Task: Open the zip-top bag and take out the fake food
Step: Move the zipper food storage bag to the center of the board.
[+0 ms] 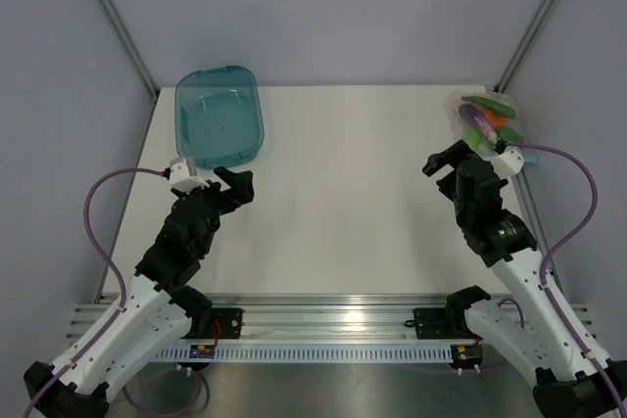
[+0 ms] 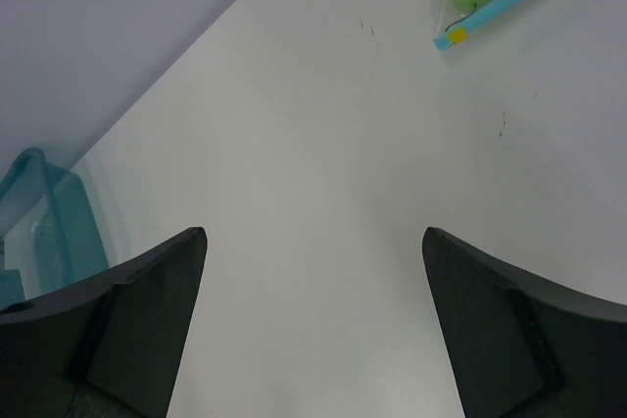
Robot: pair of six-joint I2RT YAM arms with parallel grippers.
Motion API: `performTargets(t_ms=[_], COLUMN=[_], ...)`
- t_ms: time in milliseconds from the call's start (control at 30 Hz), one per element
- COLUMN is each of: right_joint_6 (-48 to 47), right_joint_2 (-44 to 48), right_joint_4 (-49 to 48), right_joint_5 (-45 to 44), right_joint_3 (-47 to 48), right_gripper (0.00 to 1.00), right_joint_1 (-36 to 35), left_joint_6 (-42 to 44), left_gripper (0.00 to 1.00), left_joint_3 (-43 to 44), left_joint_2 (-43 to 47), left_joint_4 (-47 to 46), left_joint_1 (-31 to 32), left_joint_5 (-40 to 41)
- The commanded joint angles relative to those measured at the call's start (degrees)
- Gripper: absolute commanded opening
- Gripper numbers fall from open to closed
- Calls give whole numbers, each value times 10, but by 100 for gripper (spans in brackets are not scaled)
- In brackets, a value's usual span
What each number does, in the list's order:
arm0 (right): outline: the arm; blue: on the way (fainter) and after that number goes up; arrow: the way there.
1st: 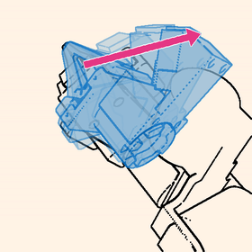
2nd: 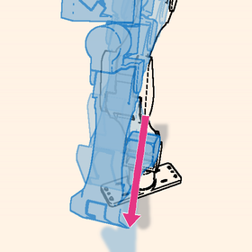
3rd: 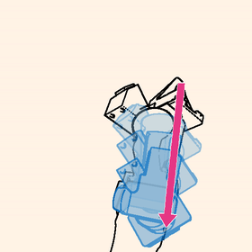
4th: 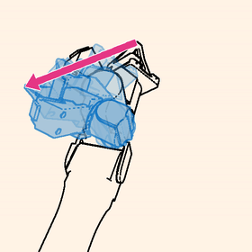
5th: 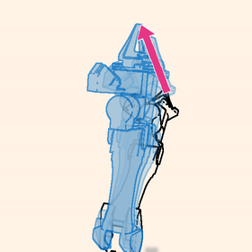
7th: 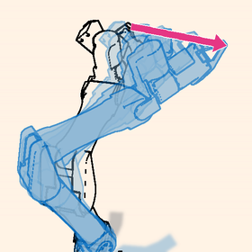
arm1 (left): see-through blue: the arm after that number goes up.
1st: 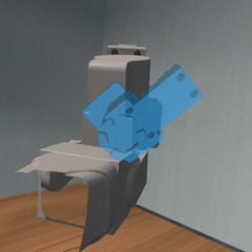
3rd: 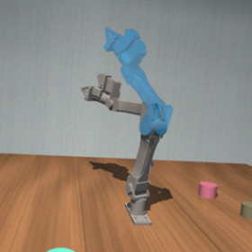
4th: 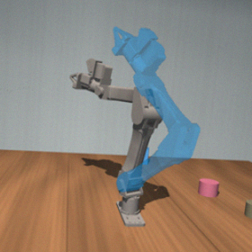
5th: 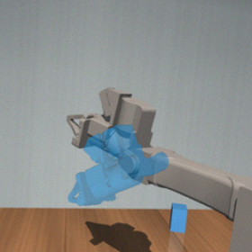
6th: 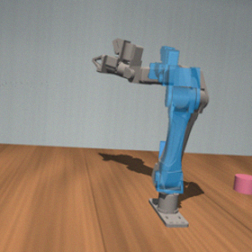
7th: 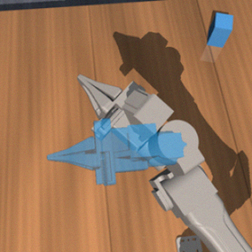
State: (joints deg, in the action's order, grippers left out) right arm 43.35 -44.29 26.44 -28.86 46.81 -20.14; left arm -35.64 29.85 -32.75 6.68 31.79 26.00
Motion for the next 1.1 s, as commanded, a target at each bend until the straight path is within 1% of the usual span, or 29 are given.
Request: performTargets(t_ms=[0, 133, 233, 333, 400, 567, 600, 633, 667, 733, 833, 900, 1067], right_joint_6=[3, -8, 8, 23, 31, 61, 72, 75, 81, 100, 129, 141, 146], right_joint_2=[10, 16, 0, -31, -47, -113, -123, -143, -153, -178, -211, -232, -329], right_joint_4=[-7, -28, -46, -39, -35, -65, -75, -83, -89, -119, -185, -218, -207], right_joint_5=[-4, 15, 28, 0, -5, 74, 88, 119, 131, 162, 185, 182, 155], right_joint_3=[3, -13, -24, -18, -11, -10, -12, -13, -14, -18, -35, -30, 33], right_gripper=[99, 100, 99, 100, 100, 99, 100, 99, 100, 99, 99, 99, 99], right_joint_1=[-2, -2, -2, -1, 15, 114, 149, 166, 181, 224, 247, 249, 251], left_joint_6=[-1, -1, -1, -1, -2, 0, 1, 1, 2, 1, 0, 0, -3], left_gripper=[99, 99, 99, 99, 99, 99, 99, 99, 99, 99, 99, 99, 99], left_joint_3=[20, 20, 20, 21, 21, 17, 17, 18, 18, 19, 19, 18, 17], left_joint_2=[-2, -4, -6, -7, -8, -12, -14, -15, -19, -21, -21, -21, -21], left_joint_4=[-29, -30, -32, -32, -33, -40, -40, -40, -40, -40, -42, -42, -47], left_joint_1=[2, 2, 2, 2, 2, 2, 2, 2, 2, 2, 2, 2, 2], left_joint_5=[-1, -1, -2, -9, -9, -10, -7, -6, -6, -8, -10, -10, -23])
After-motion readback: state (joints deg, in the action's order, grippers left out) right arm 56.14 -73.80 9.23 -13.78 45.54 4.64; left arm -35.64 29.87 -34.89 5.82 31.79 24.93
